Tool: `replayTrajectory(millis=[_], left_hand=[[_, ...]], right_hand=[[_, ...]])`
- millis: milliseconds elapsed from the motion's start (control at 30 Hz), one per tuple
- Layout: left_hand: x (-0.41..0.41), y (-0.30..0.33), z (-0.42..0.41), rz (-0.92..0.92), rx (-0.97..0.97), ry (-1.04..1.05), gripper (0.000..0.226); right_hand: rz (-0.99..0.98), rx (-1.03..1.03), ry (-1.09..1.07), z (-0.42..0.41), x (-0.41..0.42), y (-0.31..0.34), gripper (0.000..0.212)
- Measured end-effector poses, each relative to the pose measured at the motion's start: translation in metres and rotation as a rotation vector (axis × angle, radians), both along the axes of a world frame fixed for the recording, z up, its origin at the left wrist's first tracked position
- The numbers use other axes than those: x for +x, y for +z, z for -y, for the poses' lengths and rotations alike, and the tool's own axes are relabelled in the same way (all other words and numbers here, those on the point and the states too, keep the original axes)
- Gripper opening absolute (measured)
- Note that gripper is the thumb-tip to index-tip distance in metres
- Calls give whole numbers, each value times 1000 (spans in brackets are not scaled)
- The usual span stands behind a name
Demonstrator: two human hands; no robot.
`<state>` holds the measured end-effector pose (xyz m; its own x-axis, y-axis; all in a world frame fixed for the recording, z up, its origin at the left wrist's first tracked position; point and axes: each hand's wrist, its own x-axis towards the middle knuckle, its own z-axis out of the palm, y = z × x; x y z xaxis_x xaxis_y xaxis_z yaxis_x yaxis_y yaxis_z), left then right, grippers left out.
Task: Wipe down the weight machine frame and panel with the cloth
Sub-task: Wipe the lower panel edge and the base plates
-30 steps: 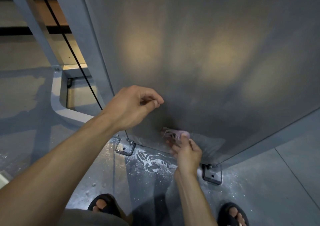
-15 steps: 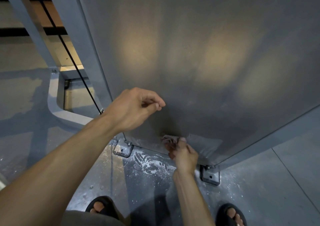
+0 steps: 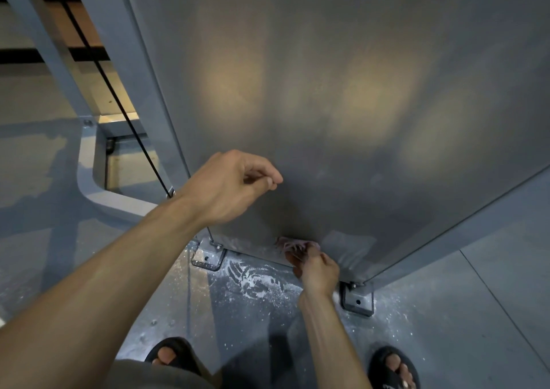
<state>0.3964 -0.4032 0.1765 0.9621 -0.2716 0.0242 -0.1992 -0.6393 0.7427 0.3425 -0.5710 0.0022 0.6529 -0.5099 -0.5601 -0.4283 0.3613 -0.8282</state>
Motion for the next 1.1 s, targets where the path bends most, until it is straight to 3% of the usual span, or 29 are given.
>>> replayTrajectory(millis=[133,200,400,500,633,767,867,1000,1100], left_hand=[[2,-1,2,11,-10,-4,18],[2,-3,2,7,-15,-2,17],[2,-4,3,14,-8,2,14],[2,-4,3,24,1,1,15],[2,-5,4,12,0,-26,14],[1,-4,8,14,44,-46,14],[0,-3,12,3,37,-69,16],[1,-2,17,-7,32,-84,16],[1,-2,22,-7,34,-102,15]], right_hand=[[295,-93,-1,12,-7,41,25],[321,-145,-15,17,-6,44,25],[-6,-63,2,17,-5,-17,28],[-75,-22,-1,17,-2,-28,30],[144,-59,-40,22,-7,9,25],[340,-234,-58,31,-9,42,26],[236,-268,-40,29,-10,20,30],[18,-166,-14,31,-8,-24,30],[-9,-104,-18,33,-8,-22,30]])
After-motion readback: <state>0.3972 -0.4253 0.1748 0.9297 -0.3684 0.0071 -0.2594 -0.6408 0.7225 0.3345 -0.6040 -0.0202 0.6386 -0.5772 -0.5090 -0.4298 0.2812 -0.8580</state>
